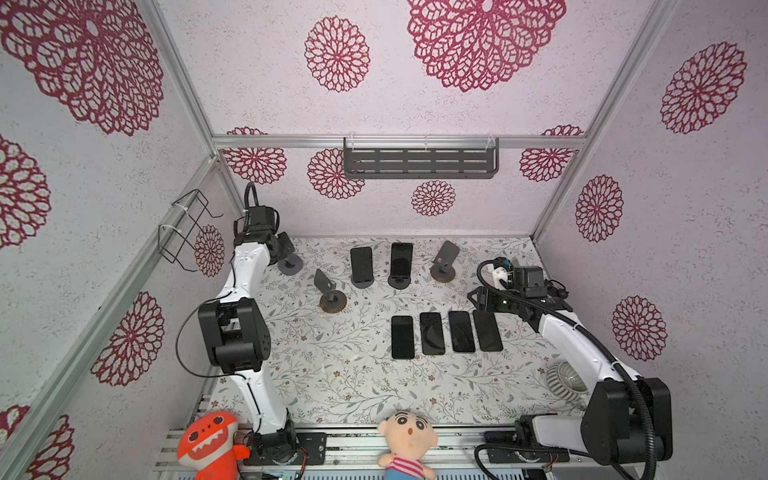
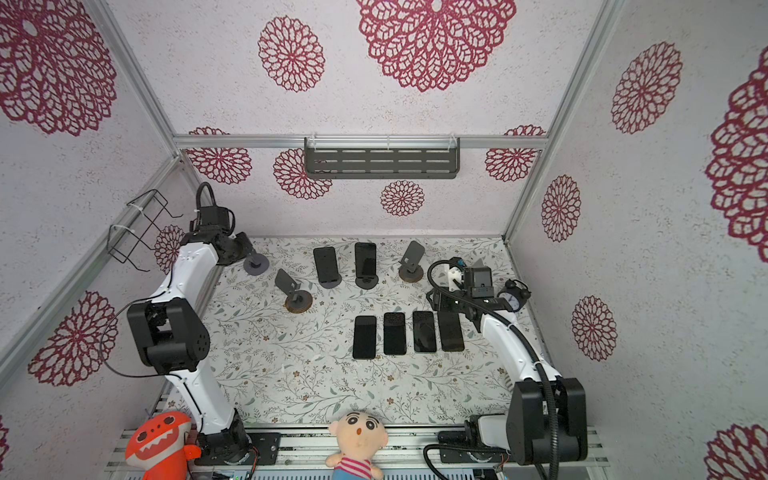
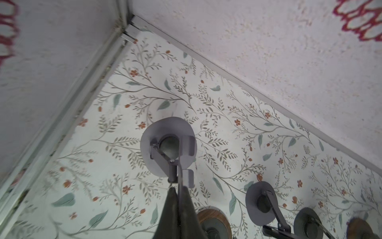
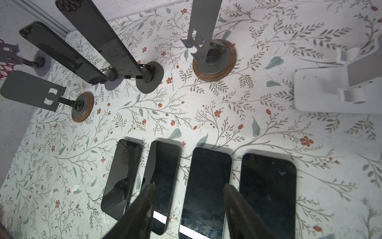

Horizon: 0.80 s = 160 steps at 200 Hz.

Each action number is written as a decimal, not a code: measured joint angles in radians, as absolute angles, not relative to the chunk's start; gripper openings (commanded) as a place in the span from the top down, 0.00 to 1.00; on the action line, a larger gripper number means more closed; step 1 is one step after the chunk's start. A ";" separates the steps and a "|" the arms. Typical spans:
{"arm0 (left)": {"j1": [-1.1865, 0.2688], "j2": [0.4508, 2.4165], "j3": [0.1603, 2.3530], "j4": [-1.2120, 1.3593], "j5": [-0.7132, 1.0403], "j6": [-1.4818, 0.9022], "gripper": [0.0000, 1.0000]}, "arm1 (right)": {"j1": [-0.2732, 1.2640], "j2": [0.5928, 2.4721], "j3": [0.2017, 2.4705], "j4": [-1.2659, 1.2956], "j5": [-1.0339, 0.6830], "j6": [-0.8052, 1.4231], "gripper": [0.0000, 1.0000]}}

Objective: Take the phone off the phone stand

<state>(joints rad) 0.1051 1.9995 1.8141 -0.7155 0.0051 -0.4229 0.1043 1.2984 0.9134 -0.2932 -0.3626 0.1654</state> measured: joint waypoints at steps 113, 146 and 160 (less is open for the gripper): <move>-0.028 2.280 2.098 -0.807 0.121 -0.354 1.00 | 0.101 1.275 0.874 -0.318 -0.339 0.150 0.44; -0.023 2.292 2.113 -0.835 0.117 -0.334 0.83 | 0.101 1.273 0.874 -0.325 -0.332 0.149 0.44; -0.025 2.307 2.134 -0.861 0.121 -0.327 0.71 | 0.101 1.269 0.874 -0.331 -0.327 0.149 0.44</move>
